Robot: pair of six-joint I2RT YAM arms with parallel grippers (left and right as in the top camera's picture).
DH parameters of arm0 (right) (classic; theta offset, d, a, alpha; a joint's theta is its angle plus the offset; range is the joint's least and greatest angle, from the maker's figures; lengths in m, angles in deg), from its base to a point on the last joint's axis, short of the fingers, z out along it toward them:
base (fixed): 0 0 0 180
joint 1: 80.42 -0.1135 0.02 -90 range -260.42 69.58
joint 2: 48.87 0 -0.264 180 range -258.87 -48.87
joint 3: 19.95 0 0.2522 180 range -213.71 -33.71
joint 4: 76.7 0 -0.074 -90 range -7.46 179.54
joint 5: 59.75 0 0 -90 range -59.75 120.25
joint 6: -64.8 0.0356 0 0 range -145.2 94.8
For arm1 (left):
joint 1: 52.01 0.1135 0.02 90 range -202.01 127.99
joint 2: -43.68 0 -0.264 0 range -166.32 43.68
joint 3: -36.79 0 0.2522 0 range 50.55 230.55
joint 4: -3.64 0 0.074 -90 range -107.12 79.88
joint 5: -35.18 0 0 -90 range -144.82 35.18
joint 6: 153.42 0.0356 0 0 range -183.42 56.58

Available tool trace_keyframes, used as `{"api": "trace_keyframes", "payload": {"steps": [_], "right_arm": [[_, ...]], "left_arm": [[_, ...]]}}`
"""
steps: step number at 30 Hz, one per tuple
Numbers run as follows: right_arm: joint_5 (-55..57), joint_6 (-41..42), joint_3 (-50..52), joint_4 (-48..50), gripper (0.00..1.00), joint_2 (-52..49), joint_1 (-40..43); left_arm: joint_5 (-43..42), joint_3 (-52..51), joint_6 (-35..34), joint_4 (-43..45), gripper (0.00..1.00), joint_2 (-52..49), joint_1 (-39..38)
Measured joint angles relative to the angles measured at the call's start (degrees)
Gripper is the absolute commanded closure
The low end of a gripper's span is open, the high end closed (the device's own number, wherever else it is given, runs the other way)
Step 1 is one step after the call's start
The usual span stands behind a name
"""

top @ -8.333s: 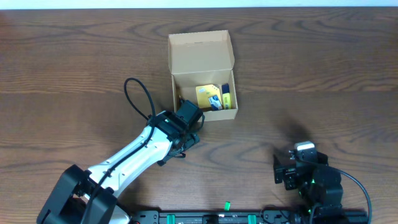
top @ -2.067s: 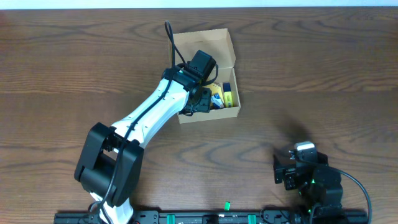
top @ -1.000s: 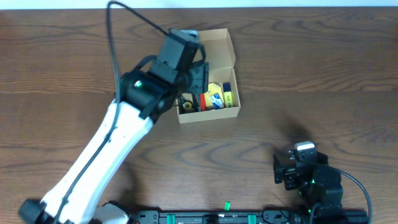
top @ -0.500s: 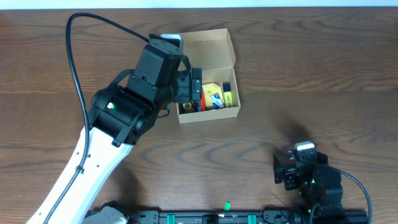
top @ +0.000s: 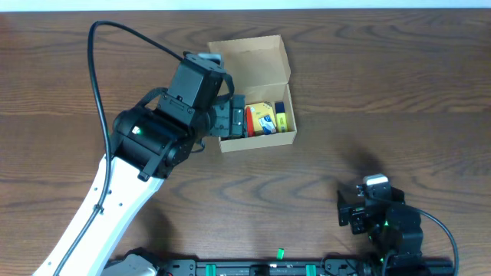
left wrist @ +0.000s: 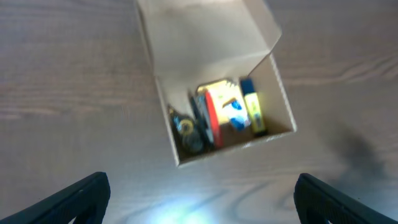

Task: Pack container
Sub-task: 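Raise the left gripper out of the box and move it left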

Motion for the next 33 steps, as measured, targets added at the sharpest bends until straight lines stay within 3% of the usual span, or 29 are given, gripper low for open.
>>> {"api": "trace_keyframes", "payload": {"steps": [9, 18, 27, 33], "right_arm": [[-4.24, -0.02, 0.31, 11.1, 0.01, 0.0, 0.0], [-17.2, 4.04, 0.37, 20.39, 0.01, 0.0, 0.0], [-18.71, 10.29, -0.52, 23.78, 0.01, -2.23, 0.0], [-16.17, 11.04, -8.92, 24.02, 0.01, -14.56, 0.0]], "left_arm": [[0.76, 0.0, -2.38, -4.92, 0.05, 0.0, 5.09], [-13.25, -0.02, -4.61, -3.63, 0.05, -0.55, 22.43], [-17.25, 0.0, -4.52, -3.13, 0.05, -7.06, 23.08], [-18.73, 0.0, -4.55, -2.69, 0.04, -13.62, 23.08]]}}
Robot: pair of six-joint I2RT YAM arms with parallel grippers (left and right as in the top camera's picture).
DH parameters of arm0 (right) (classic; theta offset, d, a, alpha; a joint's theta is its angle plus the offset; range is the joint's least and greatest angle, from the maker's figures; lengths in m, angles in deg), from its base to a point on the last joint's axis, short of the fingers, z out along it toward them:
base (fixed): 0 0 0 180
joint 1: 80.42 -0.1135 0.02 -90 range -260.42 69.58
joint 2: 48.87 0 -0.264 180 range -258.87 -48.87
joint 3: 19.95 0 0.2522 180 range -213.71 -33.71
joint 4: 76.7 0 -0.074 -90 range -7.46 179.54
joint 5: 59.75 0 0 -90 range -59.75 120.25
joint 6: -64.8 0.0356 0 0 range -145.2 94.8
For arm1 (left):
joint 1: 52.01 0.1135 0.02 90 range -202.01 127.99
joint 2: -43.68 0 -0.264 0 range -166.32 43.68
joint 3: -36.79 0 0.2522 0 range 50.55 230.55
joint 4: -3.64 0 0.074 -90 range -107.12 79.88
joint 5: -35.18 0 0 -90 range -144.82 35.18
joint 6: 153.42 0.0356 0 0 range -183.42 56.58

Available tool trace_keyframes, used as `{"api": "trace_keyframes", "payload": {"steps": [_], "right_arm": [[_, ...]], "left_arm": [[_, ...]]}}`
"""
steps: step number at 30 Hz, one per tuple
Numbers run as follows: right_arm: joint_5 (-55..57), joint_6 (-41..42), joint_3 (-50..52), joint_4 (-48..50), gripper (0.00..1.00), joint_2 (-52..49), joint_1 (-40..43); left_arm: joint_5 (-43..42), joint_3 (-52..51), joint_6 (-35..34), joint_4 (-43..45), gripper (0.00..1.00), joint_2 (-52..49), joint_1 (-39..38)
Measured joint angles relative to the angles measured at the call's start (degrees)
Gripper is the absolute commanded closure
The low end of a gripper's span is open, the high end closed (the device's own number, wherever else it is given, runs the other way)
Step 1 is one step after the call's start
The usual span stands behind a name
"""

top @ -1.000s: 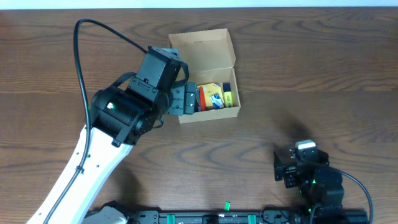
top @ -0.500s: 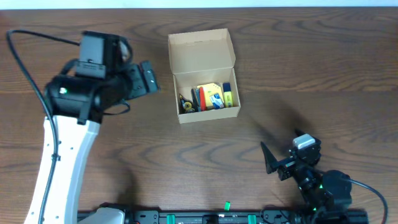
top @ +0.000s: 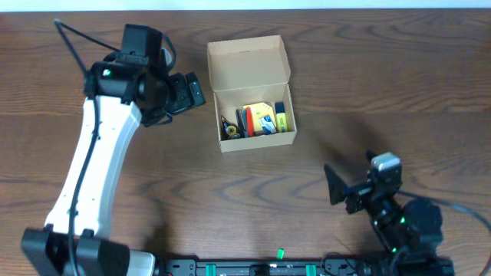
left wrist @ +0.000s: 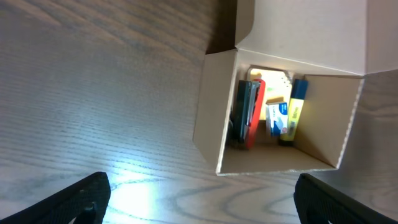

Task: Pack container
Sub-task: 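Raise the left gripper out of the box and move it left, then bring both grippers to the box lid's far edge from each side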

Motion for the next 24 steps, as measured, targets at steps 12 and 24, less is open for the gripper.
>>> {"api": "trace_keyframes", "payload": {"steps": [12, 24], "right_arm": [[-1.95, 0.09, -25.99, -0.52, 0.01, -42.07, 0.0], [-2.21, 0.72, -26.45, 1.55, 0.65, -61.7, 0.0]], "left_arm": [[-0.66, 0.0, 0.02, 2.64, 0.0, -1.09, 0.0], [0.85, 0.0, -0.42, 4.61, 0.88, -1.09, 0.02]]}}
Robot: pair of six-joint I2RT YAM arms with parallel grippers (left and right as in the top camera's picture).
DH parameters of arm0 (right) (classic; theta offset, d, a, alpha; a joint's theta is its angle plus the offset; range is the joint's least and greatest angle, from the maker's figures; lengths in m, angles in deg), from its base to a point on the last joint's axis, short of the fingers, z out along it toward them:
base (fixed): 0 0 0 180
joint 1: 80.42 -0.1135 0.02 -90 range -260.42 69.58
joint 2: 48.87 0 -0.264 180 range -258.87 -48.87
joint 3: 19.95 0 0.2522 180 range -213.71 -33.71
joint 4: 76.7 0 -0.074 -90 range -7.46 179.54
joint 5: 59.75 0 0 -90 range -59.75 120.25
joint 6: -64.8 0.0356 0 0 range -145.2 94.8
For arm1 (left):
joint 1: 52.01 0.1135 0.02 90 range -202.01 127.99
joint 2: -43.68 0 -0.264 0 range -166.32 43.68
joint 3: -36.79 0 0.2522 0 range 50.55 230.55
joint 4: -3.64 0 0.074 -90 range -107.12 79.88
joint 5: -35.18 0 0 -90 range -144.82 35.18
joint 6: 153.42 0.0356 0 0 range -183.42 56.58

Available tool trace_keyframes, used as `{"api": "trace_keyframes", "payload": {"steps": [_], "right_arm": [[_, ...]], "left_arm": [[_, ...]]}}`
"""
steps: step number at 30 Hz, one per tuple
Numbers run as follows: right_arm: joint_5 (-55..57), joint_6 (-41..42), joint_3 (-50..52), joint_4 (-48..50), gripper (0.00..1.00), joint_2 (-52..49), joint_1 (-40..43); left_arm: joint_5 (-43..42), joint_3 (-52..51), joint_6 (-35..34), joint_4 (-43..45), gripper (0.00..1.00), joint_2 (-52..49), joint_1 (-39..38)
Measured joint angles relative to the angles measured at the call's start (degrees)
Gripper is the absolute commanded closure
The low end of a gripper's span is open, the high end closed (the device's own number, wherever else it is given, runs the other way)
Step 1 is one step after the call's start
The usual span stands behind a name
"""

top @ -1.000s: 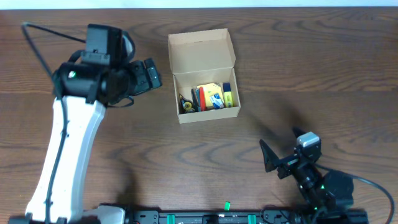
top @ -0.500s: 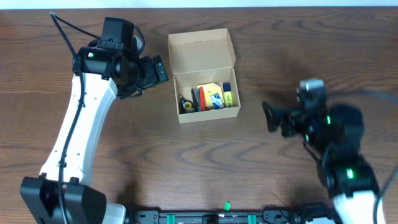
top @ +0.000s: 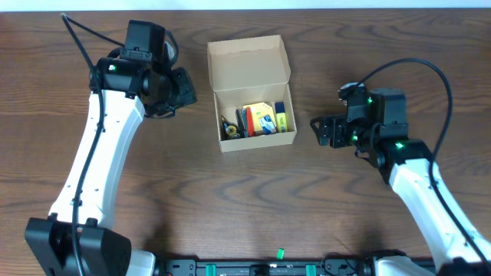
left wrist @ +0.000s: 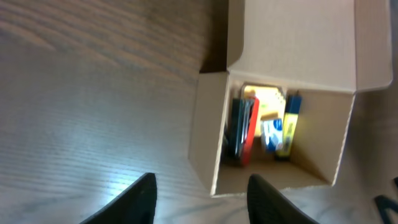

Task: Pack container
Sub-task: 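Bring both grippers to the box lid's far edge from each side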

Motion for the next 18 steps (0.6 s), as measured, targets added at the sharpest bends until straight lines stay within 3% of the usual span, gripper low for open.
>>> {"api": "trace_keyframes", "payload": {"steps": [1, 3, 18], "right_arm": [[0.02, 0.11, 0.0, 0.35, 0.77, -0.59, 0.0], [0.0, 0.81, 0.0, 1.44, 0.98, -1.22, 0.0], [1.09, 10.84, 0.0, 13.51, 0.99, -1.42, 0.0]], "left_arm": [[0.37, 0.0, 0.11, 0.5, 0.94, 0.0, -0.02], [1.36, 0.0, 0.37, 1.66, 0.94, 0.0, -0.02], [10.38, 0.0, -5.95, 6.25, 0.94, -3.52, 0.04]]}}
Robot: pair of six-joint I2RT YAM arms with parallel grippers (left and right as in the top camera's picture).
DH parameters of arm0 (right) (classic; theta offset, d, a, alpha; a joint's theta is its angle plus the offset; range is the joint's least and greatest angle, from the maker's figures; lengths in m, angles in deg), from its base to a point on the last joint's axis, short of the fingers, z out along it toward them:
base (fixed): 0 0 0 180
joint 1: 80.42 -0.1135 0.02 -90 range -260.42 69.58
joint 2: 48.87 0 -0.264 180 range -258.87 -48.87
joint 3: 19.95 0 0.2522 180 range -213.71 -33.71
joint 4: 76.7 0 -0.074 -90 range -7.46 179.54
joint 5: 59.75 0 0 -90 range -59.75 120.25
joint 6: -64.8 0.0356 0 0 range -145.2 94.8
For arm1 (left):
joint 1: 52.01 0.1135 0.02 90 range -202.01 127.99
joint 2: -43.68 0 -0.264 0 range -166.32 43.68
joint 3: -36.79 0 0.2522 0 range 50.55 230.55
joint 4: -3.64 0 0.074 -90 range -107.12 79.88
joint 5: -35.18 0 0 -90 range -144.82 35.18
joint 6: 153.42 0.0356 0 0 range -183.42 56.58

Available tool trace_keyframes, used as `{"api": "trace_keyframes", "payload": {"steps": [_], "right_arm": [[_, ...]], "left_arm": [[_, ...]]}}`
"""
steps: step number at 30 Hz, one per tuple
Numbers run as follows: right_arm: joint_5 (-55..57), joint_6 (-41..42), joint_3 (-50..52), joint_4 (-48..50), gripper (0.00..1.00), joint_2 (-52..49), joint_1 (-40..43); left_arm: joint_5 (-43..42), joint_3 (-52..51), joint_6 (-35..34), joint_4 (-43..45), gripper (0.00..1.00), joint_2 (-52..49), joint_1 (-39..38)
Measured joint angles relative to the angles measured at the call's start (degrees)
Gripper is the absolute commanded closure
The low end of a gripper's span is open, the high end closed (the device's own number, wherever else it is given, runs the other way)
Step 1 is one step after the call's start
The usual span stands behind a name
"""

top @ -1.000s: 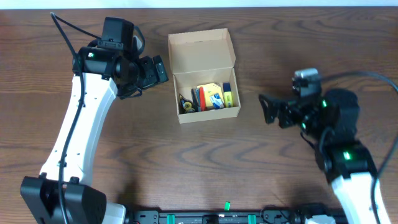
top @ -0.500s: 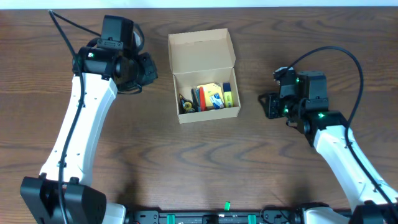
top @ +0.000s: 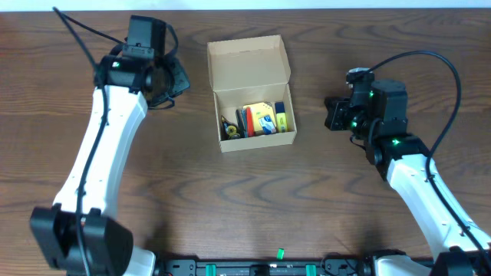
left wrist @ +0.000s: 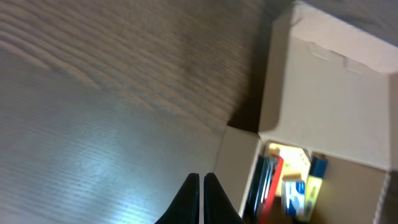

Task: Pack container
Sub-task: 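Bring both grippers to the box lid's far edge from each side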

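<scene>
An open cardboard box (top: 252,115) stands mid-table, its lid (top: 248,60) folded back. Inside lie a red item (left wrist: 272,186), a yellow highlighter (top: 281,116), a blue-and-white pack (top: 266,121) and dark tools (top: 231,127). My left gripper (top: 179,77) hovers left of the box's back corner; in the left wrist view its fingers (left wrist: 200,186) are shut with nothing between them. My right gripper (top: 331,113) hangs to the right of the box, apart from it; how its jaws stand is unclear.
Brown wooden table (top: 230,199) all round the box. A black rail (top: 276,268) runs along the front edge. Cables loop from both arms over the table's left and right sides.
My left gripper's fingers went from partly open to shut, and it shifted slightly toward the back. The right gripper moved a little to the right and toward the back.
At first my left gripper was wide open at the box's left wall, and the right arm sat low at the front right. Then the left gripper stood open left of the box. Later its fingers had narrowed, with the right gripper beside the box's right. Now the left is shut.
</scene>
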Motion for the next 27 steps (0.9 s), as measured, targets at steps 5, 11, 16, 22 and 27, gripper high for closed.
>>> {"api": "trace_keyframes", "payload": {"steps": [5, 11, 16, 22, 27], "right_arm": [[0.61, 1.97, 0.0, 2.05, 0.99, -1.81, 0.07], [0.52, 4.11, -2.58, 3.28, 0.99, -6.29, 2.32], [-0.28, 5.84, -10.05, 3.37, 0.99, -13.03, 4.35], [-3.23, 9.18, -17.38, 3.34, 0.99, -22.03, 4.9], [-5.68, 13.42, -20.96, 3.37, 0.99, -29.16, 5.11]], "left_arm": [[-0.7, 0.0, -1.57, 2.4, 0.95, -6.86, 0.02], [-1.57, 0.0, -3.63, 4.09, 0.95, -11.61, 1.86], [-4.76, 0.0, -5.77, 6.95, 0.95, -12.46, 5.46], [-11.69, 0.0, -9.55, 12.55, 0.94, -14.08, 9.22], [-17.77, 0.0, -13.29, 18.8, 0.94, -18.58, 9.79]]}}
